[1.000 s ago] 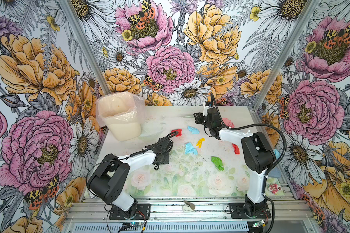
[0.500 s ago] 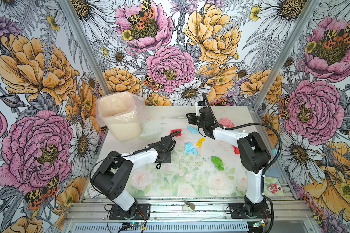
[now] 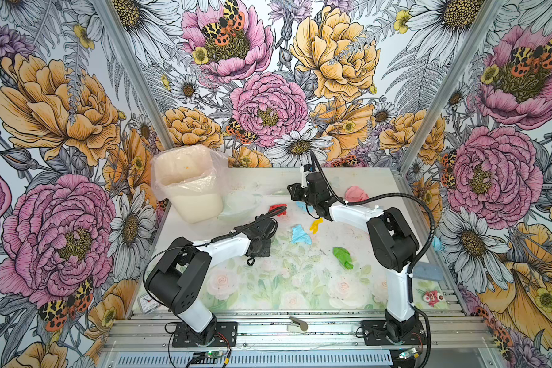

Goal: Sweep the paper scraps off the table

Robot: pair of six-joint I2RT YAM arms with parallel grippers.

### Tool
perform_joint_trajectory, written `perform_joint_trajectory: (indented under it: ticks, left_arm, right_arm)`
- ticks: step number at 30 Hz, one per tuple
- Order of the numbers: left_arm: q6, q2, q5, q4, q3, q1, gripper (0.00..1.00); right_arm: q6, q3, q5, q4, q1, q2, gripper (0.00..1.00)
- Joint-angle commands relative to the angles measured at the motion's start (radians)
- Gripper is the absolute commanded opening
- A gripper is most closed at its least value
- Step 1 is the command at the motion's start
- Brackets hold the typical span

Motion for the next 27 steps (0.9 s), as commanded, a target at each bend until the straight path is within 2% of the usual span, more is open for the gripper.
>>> perform_joint_trajectory:
  ticks: [1, 27]
  left_arm:
    - [0.022, 0.015, 0.008, 0.007, 0.023, -0.009, 0.00]
    - [0.014, 0.032, 0.002, 0.015, 0.028, -0.026, 0.00]
  right_arm:
    - [0.026, -0.004, 0.005, -0.004, 0.013, 0.015, 0.00]
    - [0.089, -0.113, -0.050, -0.188, 0.134, -0.110, 0.00]
